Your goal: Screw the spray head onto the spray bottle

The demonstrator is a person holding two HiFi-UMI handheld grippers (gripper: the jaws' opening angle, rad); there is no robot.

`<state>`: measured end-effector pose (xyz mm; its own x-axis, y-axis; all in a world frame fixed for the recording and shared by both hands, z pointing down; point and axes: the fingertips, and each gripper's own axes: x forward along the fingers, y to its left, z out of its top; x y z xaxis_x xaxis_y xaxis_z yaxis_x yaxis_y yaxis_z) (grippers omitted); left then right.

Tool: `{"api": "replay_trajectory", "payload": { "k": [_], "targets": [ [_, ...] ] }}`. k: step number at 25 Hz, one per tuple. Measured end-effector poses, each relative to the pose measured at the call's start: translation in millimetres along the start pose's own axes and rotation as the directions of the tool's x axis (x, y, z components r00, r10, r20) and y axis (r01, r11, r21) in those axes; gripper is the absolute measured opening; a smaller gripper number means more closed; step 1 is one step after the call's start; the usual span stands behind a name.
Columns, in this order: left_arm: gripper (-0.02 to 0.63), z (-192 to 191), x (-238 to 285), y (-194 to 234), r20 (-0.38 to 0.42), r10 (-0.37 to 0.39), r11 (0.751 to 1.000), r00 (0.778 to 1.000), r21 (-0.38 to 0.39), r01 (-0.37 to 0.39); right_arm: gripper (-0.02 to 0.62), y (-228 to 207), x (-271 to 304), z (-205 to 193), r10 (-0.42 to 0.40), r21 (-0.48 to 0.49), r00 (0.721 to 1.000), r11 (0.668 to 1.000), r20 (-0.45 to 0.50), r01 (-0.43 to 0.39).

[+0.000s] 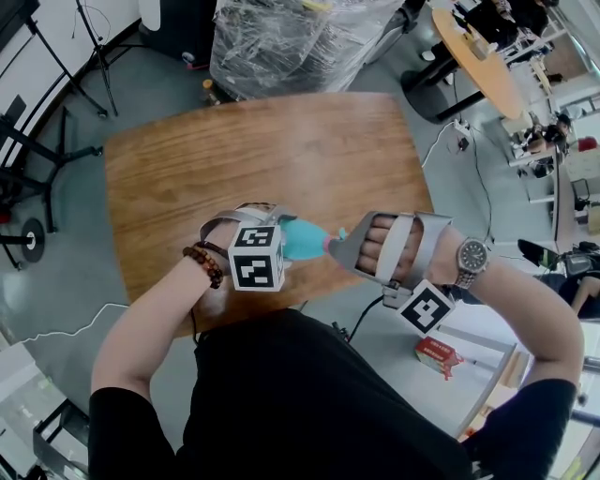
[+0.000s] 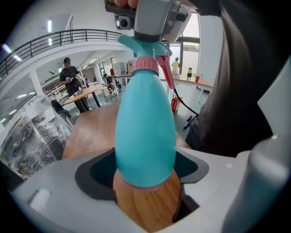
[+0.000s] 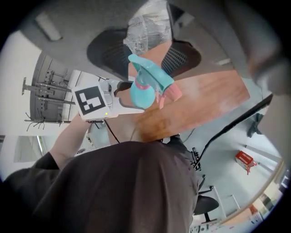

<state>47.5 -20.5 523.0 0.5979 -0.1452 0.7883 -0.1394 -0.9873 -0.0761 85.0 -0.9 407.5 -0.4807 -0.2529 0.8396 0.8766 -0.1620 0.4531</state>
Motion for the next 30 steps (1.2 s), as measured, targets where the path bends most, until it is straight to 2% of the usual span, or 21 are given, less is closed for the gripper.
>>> {"api": "replay_trajectory", "payload": {
  "k": [3,4,5,7,9,10,11,12,13,14,16,17,18,19,20,21,22,23,25,27,30],
  "targets": [
    [0.407,6.8,1.8,-3.0,0.01,0.0,1.0,1.0,0.02,0.0,0.201,3.2,8.0,6.7,0.015,0.033,1.0,0.999,0.009,-0.015],
    [0.407,9.5,1.9,-3.2,0.014,0.003,1.0,1.0,0.022,-0.004,0.174,3.9,9.0,6.5,0.02,0.051,1.0,0.998,0.008,-0.02],
    [0.407,11.4,2.0,-3.2,0.017,0.007,1.0,1.0,0.022,-0.007,0.139,4.1,9.3,5.7,0.024,0.076,1.0,0.997,0.007,-0.025],
    [0.407,12.9,2.9,-2.2,0.016,0.019,1.0,1.0,0.021,-0.02,0.124,2.5,9.4,3.8,0.04,0.168,0.999,0.985,0.012,-0.041],
    [0.406,13.2,4.2,-0.2,0.015,0.04,0.999,0.999,0.014,-0.04,0.124,1.7,10.4,1.3,0.077,0.325,0.997,0.942,0.029,-0.083],
    [0.406,13.1,4.9,1.0,0.014,0.053,0.999,0.998,0.007,-0.053,0.124,3.0,11.5,-0.8,0.107,0.424,0.993,0.898,0.045,-0.116],
    [0.405,12.7,5.4,2.5,0.013,0.069,0.998,0.998,0.0,-0.069,0.124,4.6,13.0,-3.5,0.14,0.534,0.988,0.831,0.068,-0.154],
    [0.405,12.3,5.9,4.4,0.013,0.085,0.996,0.996,-0.008,-0.085,0.124,5.4,14.9,-6.5,0.169,0.647,0.98,0.737,0.101,-0.194],
    [0.405,11.8,6.4,6.5,0.013,0.102,0.995,0.995,-0.017,-0.102,0.124,5.4,17.0,-9.6,0.193,0.752,0.971,0.617,0.142,-0.233],
    [0.405,11.2,6.9,8.6,0.013,0.119,0.993,0.993,-0.025,-0.119,0.124,5.4,19.3,-12.3,0.21,0.836,0.959,0.478,0.189,-0.269],
    [0.405,9.8,7.9,11.9,0.013,0.148,0.988,0.989,-0.043,-0.147,0.124,5.7,23.5,-16.9,0.223,0.925,0.934,0.2,0.279,-0.324],
    [0.406,9.1,8.3,13.1,0.013,0.161,0.986,0.987,-0.052,-0.16,0.124,5.5,25.0,-19.2,0.221,0.938,0.924,0.082,0.312,-0.337],
    [0.405,8.5,8.7,14.1,0.013,0.172,0.983,0.985,-0.062,-0.171,0.124,4.8,26.0,-21.4,0.215,0.94,0.917,-0.016,0.336,-0.341],
    [0.405,8.0,9.1,15.0,0.014,0.182,0.981,0.983,-0.071,-0.181,0.124,3.9,26.7,-23.3,0.208,0.936,0.913,-0.092,0.351,-0.339],
    [0.405,7.6,9.6,15.7,0.014,0.19,0.979,0.982,-0.08,-0.188,0.124,3.0,27.3,-24.7,0.199,0.931,0.912,-0.147,0.359,-0.334],
    [0.406,7.2,10.0,16.5,0.016,0.196,0.977,0.981,-0.089,-0.194,0.124,2.1,27.8,-26.1,0.19,0.927,0.913,-0.18,0.36,-0.328],
    [0.406,7.0,10.3,17.3,0.019,0.201,0.975,0.979,-0.098,-0.198,0.124,1.1,28.4,-27.4,0.183,0.929,0.917,-0.189,0.353,-0.32],
    [0.406,6.9,10.2,18.2,0.026,0.207,0.973,0.978,-0.108,-0.203,0.124,-0.3,29.0,-28.6,0.177,0.934,0.924,-0.178,0.34,-0.309],
    [0.407,7.6,9.6,20.6,0.05,0.221,0.968,0.974,-0.13,-0.213,0.137,-4.1,30.1,-32.0,0.165,0.951,0.939,-0.127,0.301,-0.282],
    [0.407,8.3,9.9,23.9,0.081,0.239,0.962,0.968,-0.151,-0.226,0.198,-5.6,30.5,-37.9,0.16,0.964,0.951,-0.081,0.263,-0.253],
    [0.41,4.7,13.7,29.9,0.133,0.27,0.951,0.954,-0.192,-0.243,0.227,-5.3,27.9,-47.2,0.151,0.975,0.963,-0.05,0.222,-0.217]
  ]
}}
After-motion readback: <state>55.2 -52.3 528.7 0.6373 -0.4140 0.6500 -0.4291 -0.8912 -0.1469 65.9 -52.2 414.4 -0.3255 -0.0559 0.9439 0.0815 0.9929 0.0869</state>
